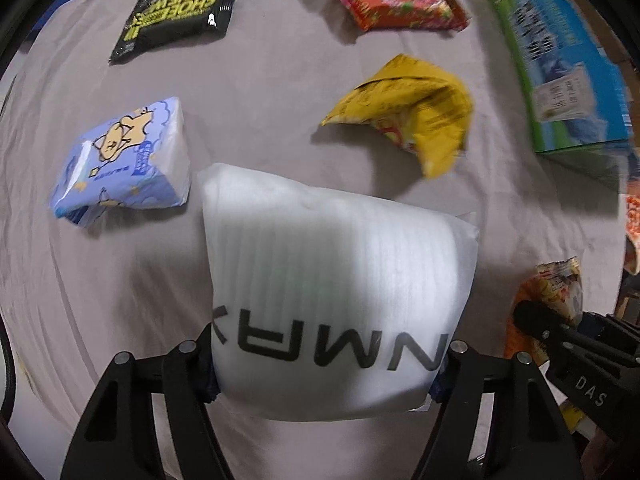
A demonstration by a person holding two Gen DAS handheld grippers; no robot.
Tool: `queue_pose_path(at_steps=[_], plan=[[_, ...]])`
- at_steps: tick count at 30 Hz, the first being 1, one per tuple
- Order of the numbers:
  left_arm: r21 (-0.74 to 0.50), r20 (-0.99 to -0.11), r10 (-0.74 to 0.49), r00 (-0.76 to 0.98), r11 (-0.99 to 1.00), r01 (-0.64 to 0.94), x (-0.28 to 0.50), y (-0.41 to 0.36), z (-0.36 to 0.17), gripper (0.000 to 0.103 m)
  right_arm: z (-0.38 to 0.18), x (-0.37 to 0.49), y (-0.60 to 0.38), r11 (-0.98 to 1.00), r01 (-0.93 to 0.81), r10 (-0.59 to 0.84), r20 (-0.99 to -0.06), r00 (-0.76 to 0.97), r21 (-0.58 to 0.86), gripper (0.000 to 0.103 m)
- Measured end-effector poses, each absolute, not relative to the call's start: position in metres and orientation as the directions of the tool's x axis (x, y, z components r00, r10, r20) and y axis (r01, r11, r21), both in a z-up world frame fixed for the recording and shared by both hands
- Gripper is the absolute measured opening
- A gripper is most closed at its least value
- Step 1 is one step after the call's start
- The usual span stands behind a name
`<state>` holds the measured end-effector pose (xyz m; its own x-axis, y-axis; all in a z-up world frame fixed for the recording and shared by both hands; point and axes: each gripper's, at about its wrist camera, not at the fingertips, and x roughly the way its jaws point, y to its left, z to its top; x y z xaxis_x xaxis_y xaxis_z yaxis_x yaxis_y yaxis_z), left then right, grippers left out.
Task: Organize soft objects
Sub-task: 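Carry both bags over the cardboard box and lower them inside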
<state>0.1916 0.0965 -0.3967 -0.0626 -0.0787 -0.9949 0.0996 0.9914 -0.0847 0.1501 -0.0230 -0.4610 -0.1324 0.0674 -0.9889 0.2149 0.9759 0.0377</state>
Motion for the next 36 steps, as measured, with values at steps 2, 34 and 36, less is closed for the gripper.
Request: queue_pose_path(at_steps=[2, 34, 36], plan=[[-0.099, -0.995, -0.096, -0.039, 0.99, 0.103, 0.187, 0.087, -0.376, 0.07, -0.454, 0.148, -0.028, 0.977, 0.205, 0.075, -0.99, -0.116, 0.05, 0.038], [-0.327, -0.939, -0.342, 0.017, 0.909, 0.257, 0.368, -0.201, -0.261, 0.07, -0.285, 0.312, -0.311, 0.981, 0.146, 0.092, -0.97, 0.223, 0.126, 0.038], [-0.344, -0.937, -0.347, -0.025, 0.913, 0.218, 0.391, -0.214, -0.284, 0.07, -0.302, 0.333, -0.32, 0.987, 0.131, 0.07, -0.977, 0.199, 0.098, 0.038]])
